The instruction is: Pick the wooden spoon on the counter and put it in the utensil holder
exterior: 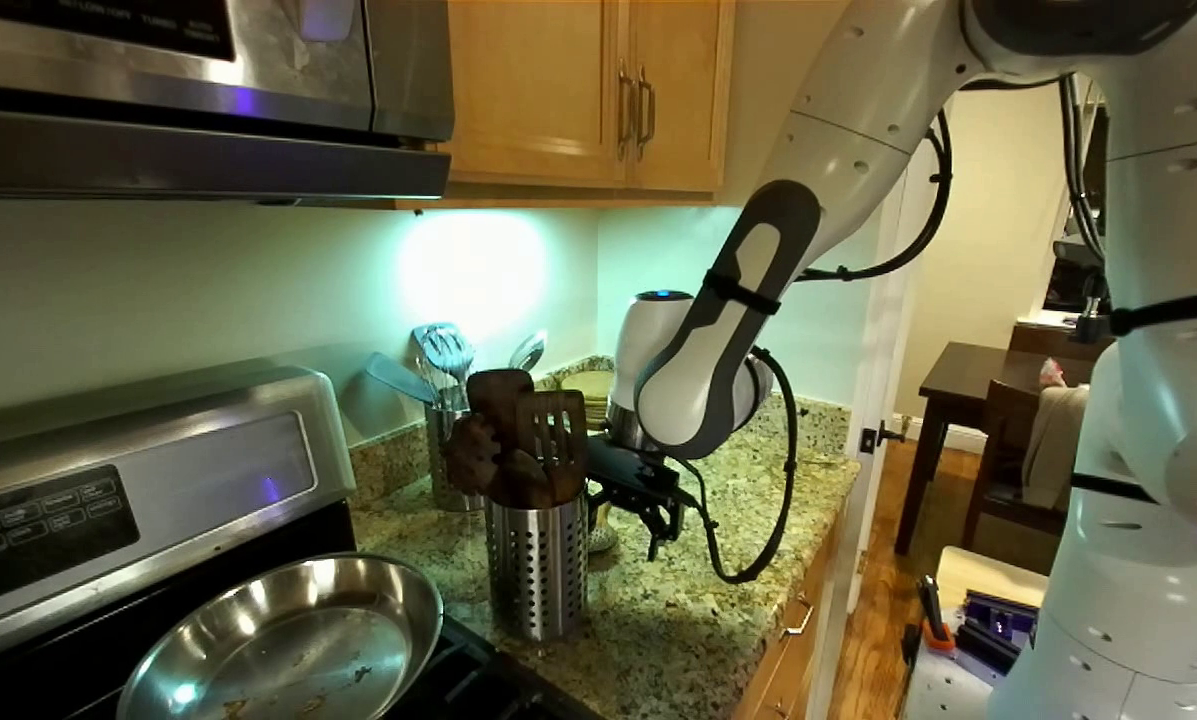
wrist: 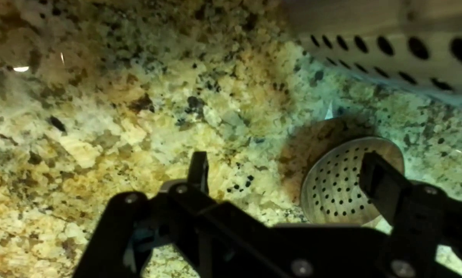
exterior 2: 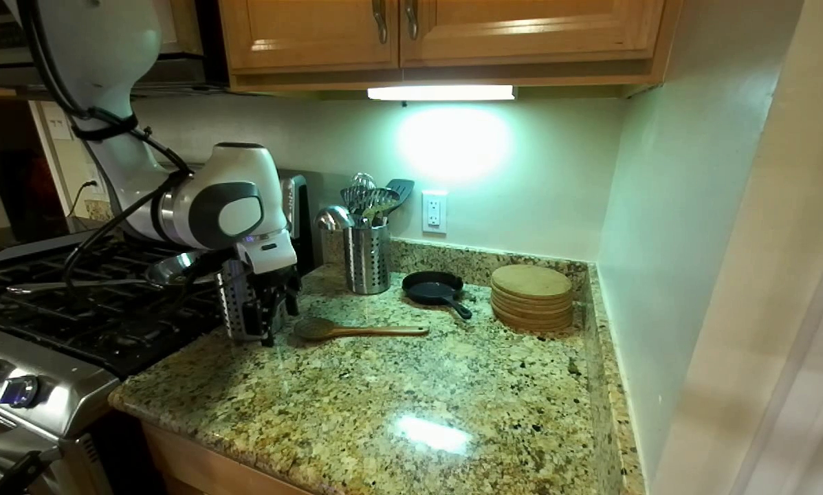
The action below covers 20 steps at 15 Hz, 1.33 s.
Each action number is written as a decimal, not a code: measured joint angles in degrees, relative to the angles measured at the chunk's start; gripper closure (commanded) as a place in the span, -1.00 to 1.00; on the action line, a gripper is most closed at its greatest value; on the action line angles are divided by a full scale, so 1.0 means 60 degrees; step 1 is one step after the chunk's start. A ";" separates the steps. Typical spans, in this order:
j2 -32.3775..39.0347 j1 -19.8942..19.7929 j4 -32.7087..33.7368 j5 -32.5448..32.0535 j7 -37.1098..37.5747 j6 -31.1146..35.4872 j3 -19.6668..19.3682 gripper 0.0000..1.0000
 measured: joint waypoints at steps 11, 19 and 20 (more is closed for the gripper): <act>0.0468 0.1980 0.0129 -0.1048 0.0898 0.1477 -0.2275 -1.00; 0.0054 0.3139 -0.0126 -0.2206 0.0970 0.1642 -0.3563 -1.00; -0.0089 0.3532 -0.0204 -0.2618 0.1091 0.1642 -0.4166 -1.00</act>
